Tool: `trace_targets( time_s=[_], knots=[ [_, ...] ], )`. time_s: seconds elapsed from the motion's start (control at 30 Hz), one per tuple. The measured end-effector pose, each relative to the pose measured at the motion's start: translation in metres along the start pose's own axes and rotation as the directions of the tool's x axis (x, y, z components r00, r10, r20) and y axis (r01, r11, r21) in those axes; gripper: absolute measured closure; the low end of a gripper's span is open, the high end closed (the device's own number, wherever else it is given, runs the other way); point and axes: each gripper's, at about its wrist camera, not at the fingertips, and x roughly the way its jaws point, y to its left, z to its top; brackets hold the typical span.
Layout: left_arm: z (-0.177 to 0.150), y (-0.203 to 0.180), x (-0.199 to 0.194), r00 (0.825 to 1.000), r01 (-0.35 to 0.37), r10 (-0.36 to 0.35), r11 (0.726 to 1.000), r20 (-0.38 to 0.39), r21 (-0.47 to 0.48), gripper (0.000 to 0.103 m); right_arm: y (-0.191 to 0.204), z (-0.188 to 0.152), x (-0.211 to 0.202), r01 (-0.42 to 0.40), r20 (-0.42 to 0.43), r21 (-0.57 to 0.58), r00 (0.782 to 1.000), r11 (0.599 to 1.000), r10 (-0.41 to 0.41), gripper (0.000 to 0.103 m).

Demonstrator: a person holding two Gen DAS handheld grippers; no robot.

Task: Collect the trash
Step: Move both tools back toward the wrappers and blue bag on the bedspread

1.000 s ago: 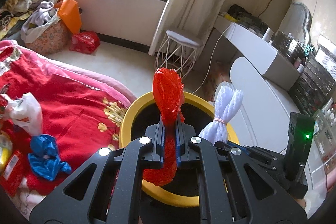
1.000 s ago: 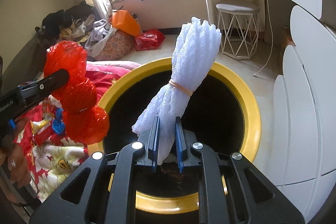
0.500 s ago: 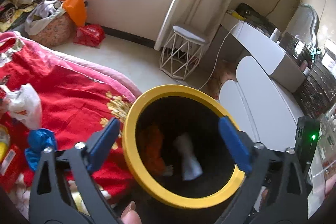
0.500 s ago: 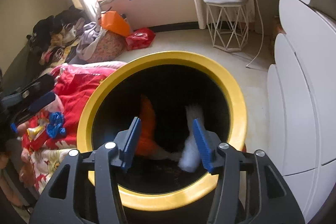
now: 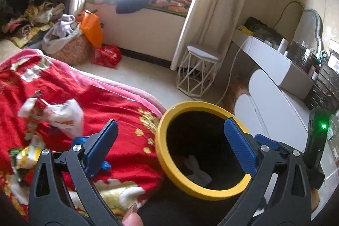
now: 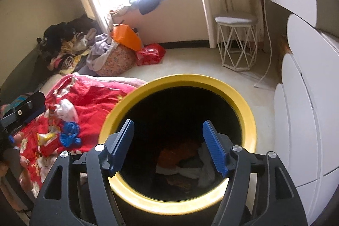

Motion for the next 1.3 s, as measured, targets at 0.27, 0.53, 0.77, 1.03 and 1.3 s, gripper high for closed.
trace_targets(
  time_s=[0.27,0.53,0.77,1.03,1.3],
  knots=[
    [0.002,0.017,-0.024,0.998,-0.033,0.034,0.999,0.050,-0.012,0.011,0.032,0.000,-0.004,-0.042,0.005,-0.064,0.999,0.997,0.042,0.037],
    [0.004,0.033,-0.042,0.994,-0.061,0.064,0.998,0.090,-0.034,0.011,0.069,-0.004,-0.009,-0.092,0.004,-0.138,0.996,0.986,0.094,0.035],
    [0.004,0.049,-0.059,0.988,-0.090,0.096,0.994,0.120,-0.060,0.011,0.095,-0.005,-0.010,-0.127,-0.005,-0.189,0.992,0.974,0.128,0.034],
    [0.005,0.065,-0.074,0.982,-0.112,0.123,0.990,0.141,-0.082,0.011,0.121,-0.007,-0.006,-0.158,-0.022,-0.239,0.987,0.958,0.157,0.034],
    [0.005,0.083,-0.087,0.976,-0.142,0.157,0.984,0.150,-0.104,0.011,0.153,-0.009,0.000,-0.199,-0.047,-0.293,0.980,0.935,0.194,0.034]
  ],
)
